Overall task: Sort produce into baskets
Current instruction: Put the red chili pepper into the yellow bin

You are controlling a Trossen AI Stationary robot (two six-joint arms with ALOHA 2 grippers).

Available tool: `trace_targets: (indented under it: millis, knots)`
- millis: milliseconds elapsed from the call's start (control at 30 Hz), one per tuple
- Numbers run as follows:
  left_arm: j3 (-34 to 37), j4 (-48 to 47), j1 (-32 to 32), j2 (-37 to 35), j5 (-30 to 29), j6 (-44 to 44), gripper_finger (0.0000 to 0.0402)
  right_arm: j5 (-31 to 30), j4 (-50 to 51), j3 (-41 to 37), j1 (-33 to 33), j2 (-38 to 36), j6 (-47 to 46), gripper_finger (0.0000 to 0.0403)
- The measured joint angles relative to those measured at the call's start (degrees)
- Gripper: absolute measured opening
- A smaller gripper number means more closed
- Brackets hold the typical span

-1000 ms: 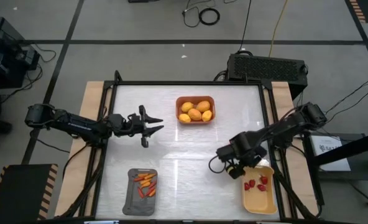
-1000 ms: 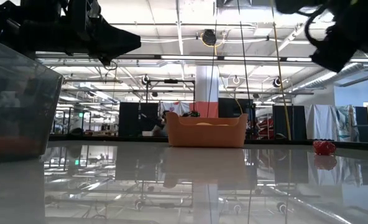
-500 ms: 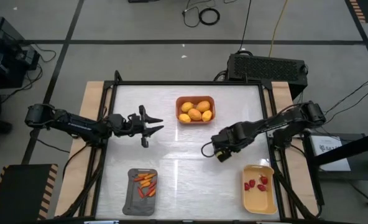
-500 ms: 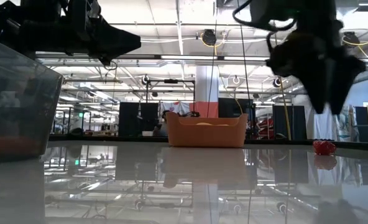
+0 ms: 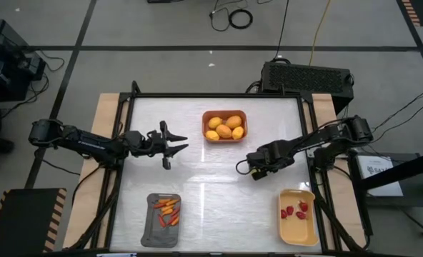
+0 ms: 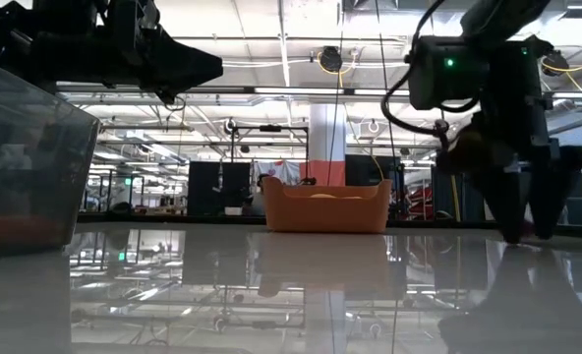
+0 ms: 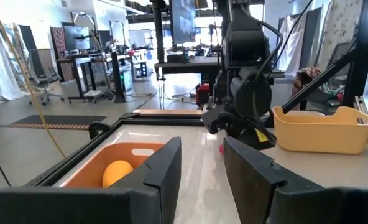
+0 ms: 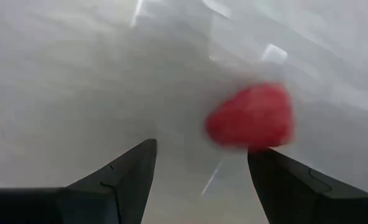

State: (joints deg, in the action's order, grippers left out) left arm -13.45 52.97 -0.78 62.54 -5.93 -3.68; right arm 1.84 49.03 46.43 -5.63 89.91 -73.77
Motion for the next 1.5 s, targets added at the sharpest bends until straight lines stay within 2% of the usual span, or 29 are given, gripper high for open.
trace_targets:
  millis: [333, 767, 967, 1500]
  knots:
    - [0.0, -0.2, 0.0, 0.0, 0.0, 0.1, 0.0127, -0.4, -3.3, -0.5, 0.1, 0.0, 0.8, 0.0247]
    - [0.0, -1.3, 0.0, 0.0, -0.1, 0.2, 0.0127, -0.4, -1.5, -0.4, 5.4, 0.0, 1.5, 0.0247]
    - [0.0, -1.3, 0.0, 0.0, -0.2, 0.2, 0.0127, -1.9, -1.1, -0.4, 6.8, 0.0, -1.8, 0.0247]
    - [0.0, -1.3, 0.0, 0.0, -0.3, 0.3, 0.0127, -5.2, -2.1, -0.4, 8.7, 0.0, -0.9, 0.0246]
